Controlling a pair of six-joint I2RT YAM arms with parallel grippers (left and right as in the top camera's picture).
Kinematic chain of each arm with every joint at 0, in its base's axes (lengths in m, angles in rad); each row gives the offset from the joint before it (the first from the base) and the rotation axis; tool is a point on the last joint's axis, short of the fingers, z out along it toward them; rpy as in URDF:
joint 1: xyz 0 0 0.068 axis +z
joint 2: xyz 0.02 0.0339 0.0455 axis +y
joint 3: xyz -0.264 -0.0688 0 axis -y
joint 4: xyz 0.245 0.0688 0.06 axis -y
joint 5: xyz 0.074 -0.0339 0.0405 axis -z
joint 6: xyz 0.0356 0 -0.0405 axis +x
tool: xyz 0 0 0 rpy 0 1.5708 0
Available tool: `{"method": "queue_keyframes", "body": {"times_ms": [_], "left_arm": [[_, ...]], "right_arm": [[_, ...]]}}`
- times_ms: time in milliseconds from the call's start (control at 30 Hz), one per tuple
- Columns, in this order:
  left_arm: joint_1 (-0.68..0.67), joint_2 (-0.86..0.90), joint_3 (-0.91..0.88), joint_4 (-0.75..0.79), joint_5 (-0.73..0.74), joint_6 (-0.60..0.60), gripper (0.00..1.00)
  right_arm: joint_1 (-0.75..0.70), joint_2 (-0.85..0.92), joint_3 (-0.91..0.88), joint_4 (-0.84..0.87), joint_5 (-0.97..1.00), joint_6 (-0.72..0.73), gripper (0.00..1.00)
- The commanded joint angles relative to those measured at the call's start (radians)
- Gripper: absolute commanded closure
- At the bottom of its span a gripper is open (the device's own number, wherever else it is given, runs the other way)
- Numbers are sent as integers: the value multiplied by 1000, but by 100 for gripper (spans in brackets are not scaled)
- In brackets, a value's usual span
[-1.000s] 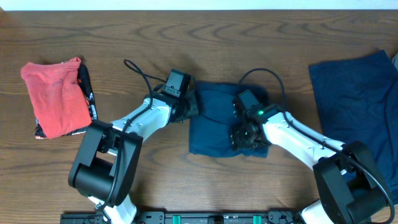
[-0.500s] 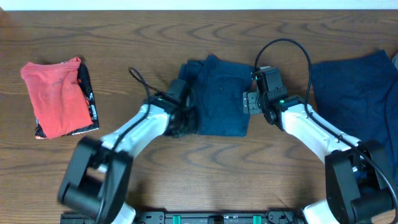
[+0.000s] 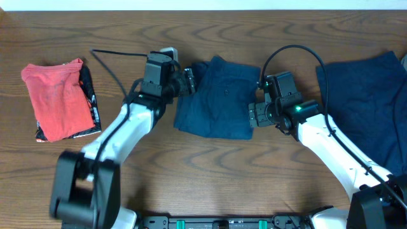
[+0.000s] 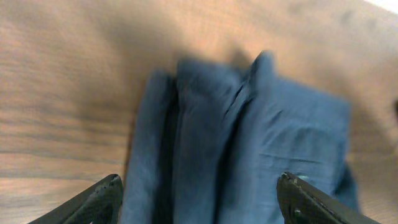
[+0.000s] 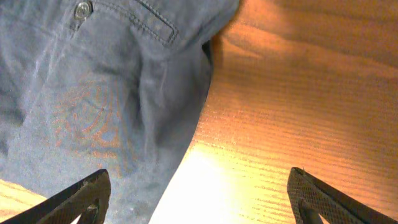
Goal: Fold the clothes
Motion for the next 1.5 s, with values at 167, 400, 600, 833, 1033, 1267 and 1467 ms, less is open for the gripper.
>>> {"method": "queue_keyframes", "body": {"times_ms": [167, 400, 600, 833, 1033, 1267, 1467], "left_arm": [[41, 291, 204, -16, 364, 51, 10], [13, 402, 211, -113, 397, 52, 12], [-5, 419, 210, -176, 398, 52, 69], [-12, 397, 210, -183, 415, 63, 94], [97, 222, 210, -249, 335, 67, 94], [319, -60, 210, -393, 93, 200, 94], [540, -186, 210, -349, -89, 296, 94]], "right_arm": [[9, -5, 14, -19, -18, 27, 10], [9, -5, 14, -18, -18, 27, 10], [8, -5, 14, -20, -18, 26, 9], [8, -5, 14, -29, -17, 26, 9], [3, -5, 14, -49, 42, 26, 8], [-13, -5, 14, -47, 42, 27, 8], [-13, -5, 14, -48, 42, 27, 8]]}}
